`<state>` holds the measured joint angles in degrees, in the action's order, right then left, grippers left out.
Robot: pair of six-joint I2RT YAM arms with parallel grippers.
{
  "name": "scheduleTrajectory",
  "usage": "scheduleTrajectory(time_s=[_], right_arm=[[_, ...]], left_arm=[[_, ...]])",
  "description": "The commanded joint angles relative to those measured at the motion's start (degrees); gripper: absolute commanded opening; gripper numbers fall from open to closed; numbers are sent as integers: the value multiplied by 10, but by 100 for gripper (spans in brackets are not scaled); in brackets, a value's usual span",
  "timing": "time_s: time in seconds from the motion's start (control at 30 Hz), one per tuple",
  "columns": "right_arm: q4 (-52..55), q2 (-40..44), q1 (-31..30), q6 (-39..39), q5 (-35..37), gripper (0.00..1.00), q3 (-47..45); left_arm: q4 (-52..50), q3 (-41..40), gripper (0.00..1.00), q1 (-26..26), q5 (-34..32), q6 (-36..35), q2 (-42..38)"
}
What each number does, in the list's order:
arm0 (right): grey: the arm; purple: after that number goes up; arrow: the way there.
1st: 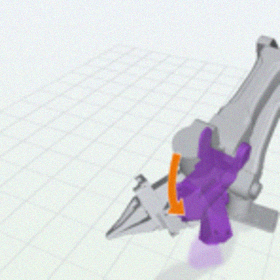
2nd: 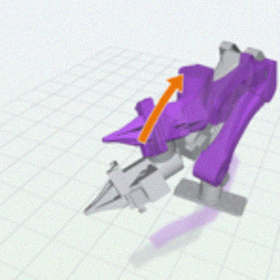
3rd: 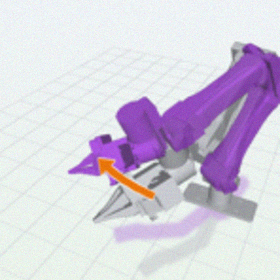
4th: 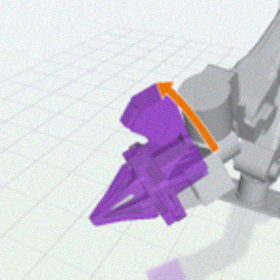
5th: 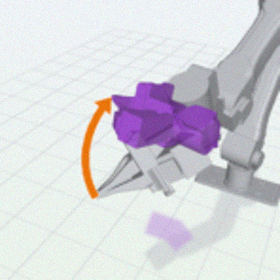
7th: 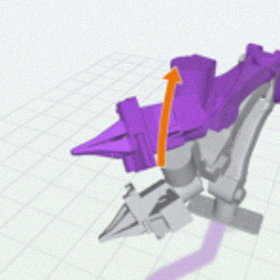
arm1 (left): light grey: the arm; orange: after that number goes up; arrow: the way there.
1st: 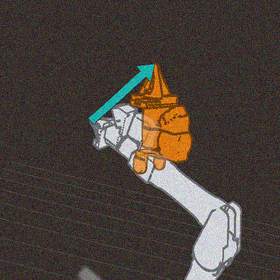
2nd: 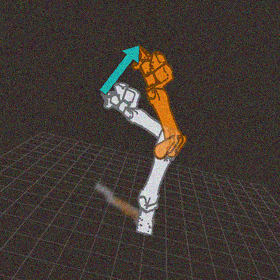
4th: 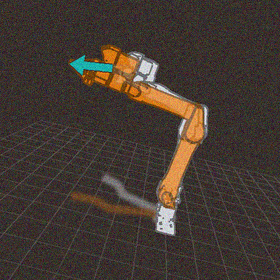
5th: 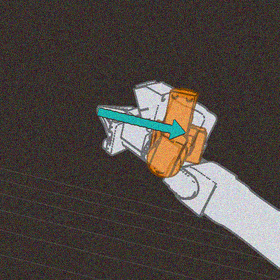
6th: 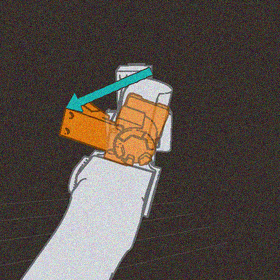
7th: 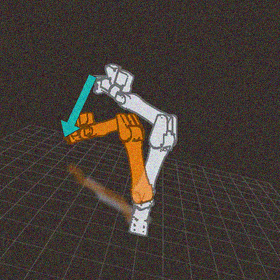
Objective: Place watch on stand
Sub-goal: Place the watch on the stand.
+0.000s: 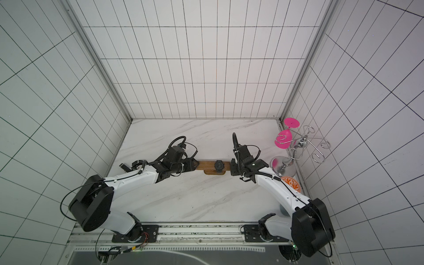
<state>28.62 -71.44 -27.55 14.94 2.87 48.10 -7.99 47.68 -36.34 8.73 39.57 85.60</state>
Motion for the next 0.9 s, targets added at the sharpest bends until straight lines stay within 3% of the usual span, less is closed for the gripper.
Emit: scheduleTrajectory(time_s=[0.0, 0.47, 0.87], right_arm=[[8, -9, -12, -3, 10, 44, 62], [-8, -29, -39, 7, 4, 46, 69], [-20, -18, -40, 11, 6, 66, 52]], left_arm=[[2, 18, 52, -6, -4, -5, 10], [1, 17, 52, -10, -8, -3, 7], [-3, 14, 52, -10, -18, -3, -2]])
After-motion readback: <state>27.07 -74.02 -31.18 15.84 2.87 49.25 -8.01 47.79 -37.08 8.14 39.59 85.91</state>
